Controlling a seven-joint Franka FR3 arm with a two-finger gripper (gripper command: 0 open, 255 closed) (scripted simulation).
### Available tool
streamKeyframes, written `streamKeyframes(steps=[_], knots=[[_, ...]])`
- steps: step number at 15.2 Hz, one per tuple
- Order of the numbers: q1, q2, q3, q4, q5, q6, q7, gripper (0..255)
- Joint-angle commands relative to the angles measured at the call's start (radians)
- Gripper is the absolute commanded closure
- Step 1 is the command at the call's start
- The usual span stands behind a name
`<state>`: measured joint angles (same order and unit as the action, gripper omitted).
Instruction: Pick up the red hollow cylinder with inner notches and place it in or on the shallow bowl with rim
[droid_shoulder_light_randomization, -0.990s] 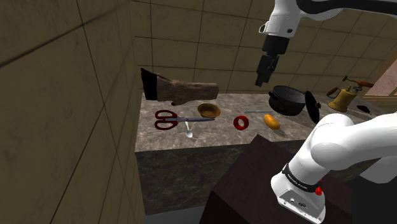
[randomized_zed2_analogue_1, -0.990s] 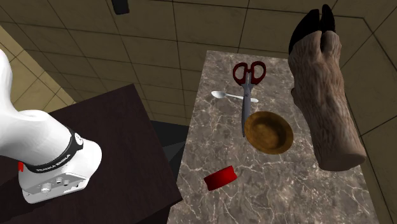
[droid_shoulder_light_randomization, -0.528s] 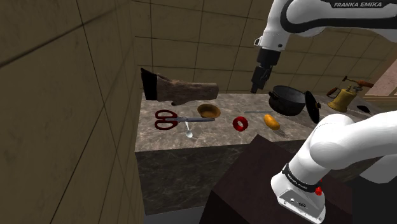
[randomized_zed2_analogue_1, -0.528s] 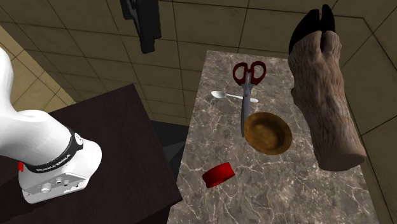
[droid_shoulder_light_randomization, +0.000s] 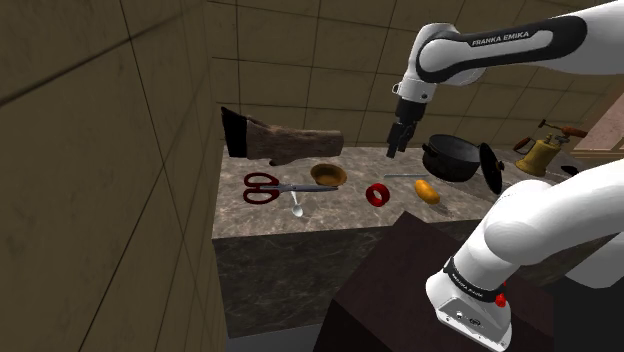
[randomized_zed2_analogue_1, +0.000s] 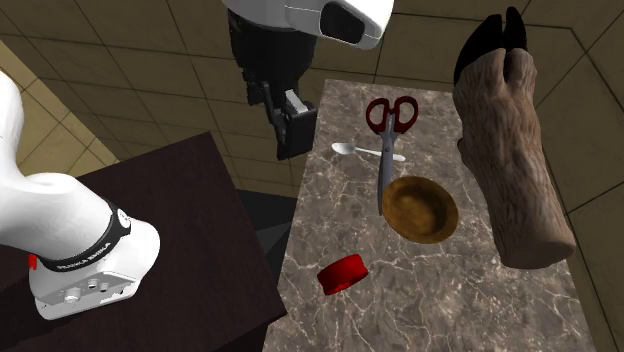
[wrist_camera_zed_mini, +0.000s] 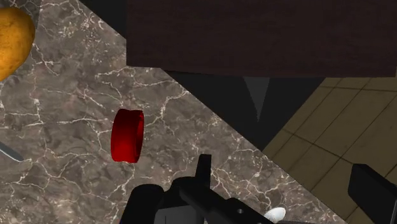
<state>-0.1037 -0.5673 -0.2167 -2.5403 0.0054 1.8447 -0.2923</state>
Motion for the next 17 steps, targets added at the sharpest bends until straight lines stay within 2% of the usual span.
streamKeyframes(steps=[1,9,13,17], knots=[[-0.009,0.051,-0.028,-0.013,-0.009,0.061,-0.032,0],[-0.029,0.323,-0.145,0.018,0.005,0.282,-0.181,0],[-0.035,0.482,-0.193,0.066,0.059,0.376,-0.276,0],[-0.054,0.652,-0.218,0.137,0.145,0.448,-0.384,0]])
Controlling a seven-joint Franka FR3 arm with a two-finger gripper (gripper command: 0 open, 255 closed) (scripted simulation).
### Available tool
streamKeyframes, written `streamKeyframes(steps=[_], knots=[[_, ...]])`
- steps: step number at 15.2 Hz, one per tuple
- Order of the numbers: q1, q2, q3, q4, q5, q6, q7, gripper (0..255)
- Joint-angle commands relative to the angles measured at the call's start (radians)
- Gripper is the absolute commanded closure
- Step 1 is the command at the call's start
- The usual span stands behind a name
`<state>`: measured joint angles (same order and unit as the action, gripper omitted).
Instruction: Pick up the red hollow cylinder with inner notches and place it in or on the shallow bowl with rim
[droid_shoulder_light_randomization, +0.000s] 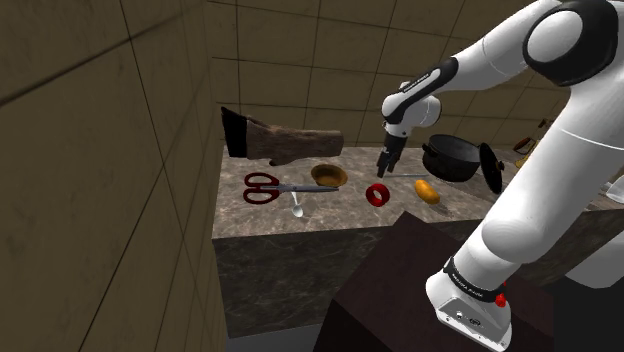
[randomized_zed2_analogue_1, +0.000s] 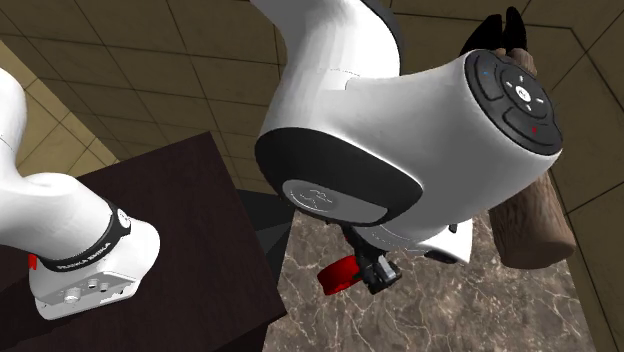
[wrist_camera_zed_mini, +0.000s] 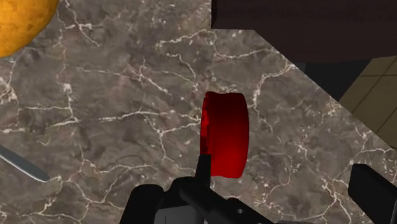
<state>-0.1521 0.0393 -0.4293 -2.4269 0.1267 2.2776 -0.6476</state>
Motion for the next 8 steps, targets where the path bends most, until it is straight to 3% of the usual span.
streamKeyframes(steps=[1,4,8], knots=[[-0.014,0.088,-0.007,0.044,0.049,0.029,-0.056,0],[-0.048,0.213,0.000,0.113,0.120,0.063,-0.133,0],[-0.056,0.253,0.018,0.100,0.154,0.111,-0.155,0]])
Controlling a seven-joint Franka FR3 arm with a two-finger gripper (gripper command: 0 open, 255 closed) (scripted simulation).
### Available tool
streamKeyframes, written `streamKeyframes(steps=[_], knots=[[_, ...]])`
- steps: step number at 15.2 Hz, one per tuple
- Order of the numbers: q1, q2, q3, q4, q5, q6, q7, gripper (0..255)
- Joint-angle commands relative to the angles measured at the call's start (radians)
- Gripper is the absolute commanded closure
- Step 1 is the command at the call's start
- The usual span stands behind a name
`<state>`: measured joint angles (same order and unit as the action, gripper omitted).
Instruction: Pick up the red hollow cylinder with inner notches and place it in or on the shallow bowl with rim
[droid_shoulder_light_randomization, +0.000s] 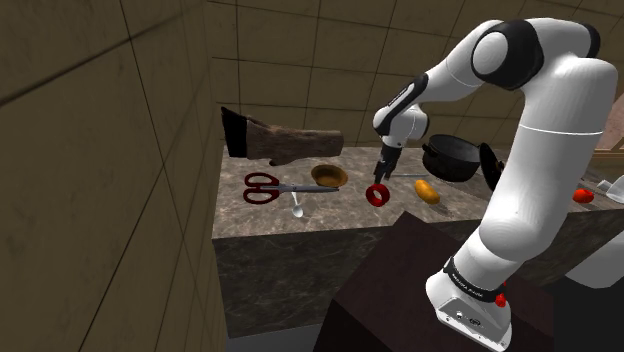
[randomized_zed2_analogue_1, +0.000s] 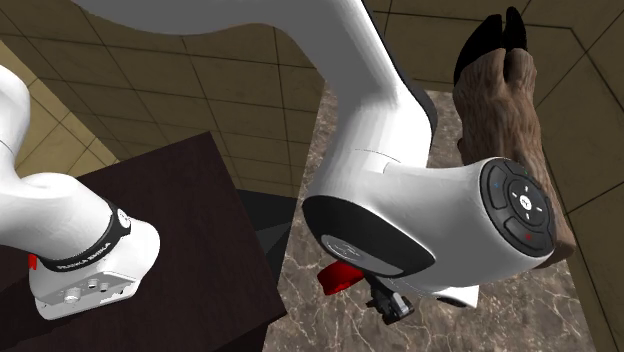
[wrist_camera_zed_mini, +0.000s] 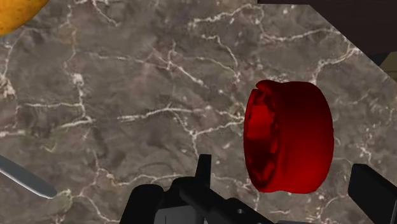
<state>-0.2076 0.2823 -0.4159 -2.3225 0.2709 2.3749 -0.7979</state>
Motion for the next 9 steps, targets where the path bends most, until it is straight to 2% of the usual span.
streamKeyframes(steps=[1,4,9], knots=[[-0.003,0.021,0.009,-0.007,0.018,0.026,-0.011,0],[-0.008,0.048,0.022,-0.013,0.042,0.056,-0.027,0],[-0.009,0.048,0.022,-0.013,0.042,0.056,-0.027,0]])
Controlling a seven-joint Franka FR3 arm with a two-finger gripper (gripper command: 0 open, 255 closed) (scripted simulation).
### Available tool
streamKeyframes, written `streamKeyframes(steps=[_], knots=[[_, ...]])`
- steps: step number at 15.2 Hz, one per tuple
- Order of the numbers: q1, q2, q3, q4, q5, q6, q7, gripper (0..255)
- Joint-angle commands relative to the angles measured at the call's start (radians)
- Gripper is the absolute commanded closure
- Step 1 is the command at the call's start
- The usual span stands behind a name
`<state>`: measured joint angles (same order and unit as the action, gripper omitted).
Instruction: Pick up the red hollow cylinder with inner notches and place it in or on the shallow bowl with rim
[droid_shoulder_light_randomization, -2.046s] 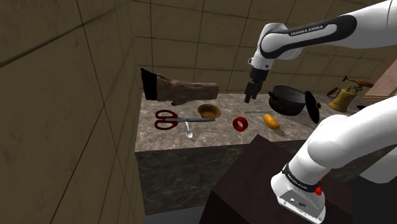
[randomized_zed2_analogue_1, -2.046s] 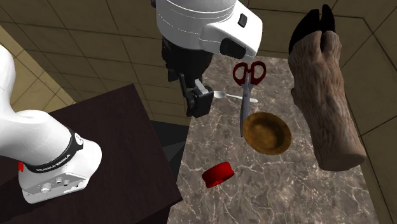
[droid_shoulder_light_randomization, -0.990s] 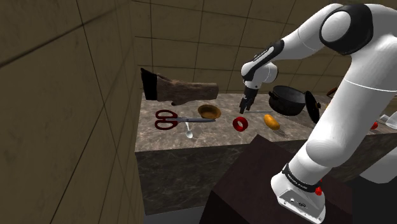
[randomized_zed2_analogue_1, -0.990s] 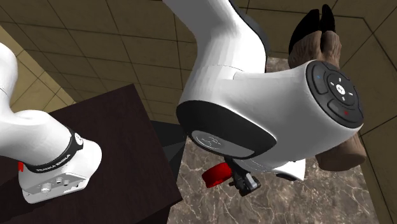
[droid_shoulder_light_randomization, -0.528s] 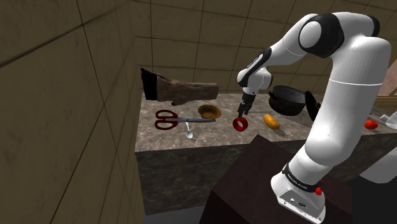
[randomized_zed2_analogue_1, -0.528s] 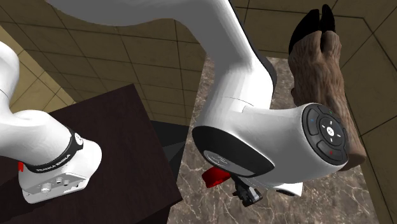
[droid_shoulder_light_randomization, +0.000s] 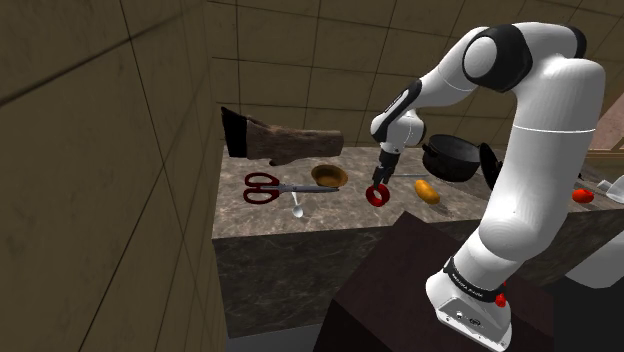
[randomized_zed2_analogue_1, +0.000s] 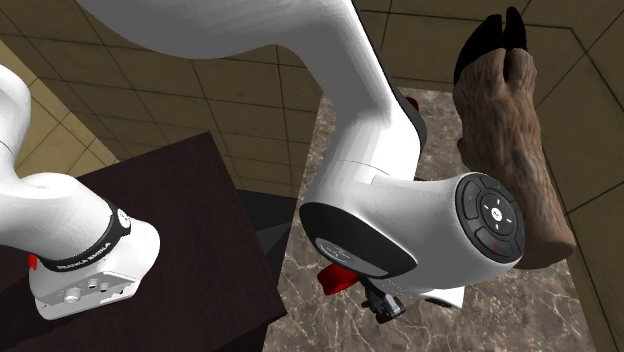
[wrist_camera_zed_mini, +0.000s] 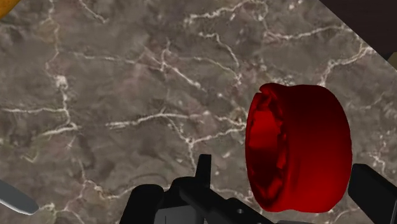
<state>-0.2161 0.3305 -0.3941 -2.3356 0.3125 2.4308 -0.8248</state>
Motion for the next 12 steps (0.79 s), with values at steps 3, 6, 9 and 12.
streamKeyframes(steps=[3,6,9,12], knots=[[0.000,0.000,0.000,0.000,0.000,0.000,0.000,0],[0.000,0.000,0.000,0.000,0.000,0.000,0.000,255],[0.000,0.000,0.000,0.000,0.000,0.000,0.000,255],[0.000,0.000,0.000,0.000,0.000,0.000,0.000,255]])
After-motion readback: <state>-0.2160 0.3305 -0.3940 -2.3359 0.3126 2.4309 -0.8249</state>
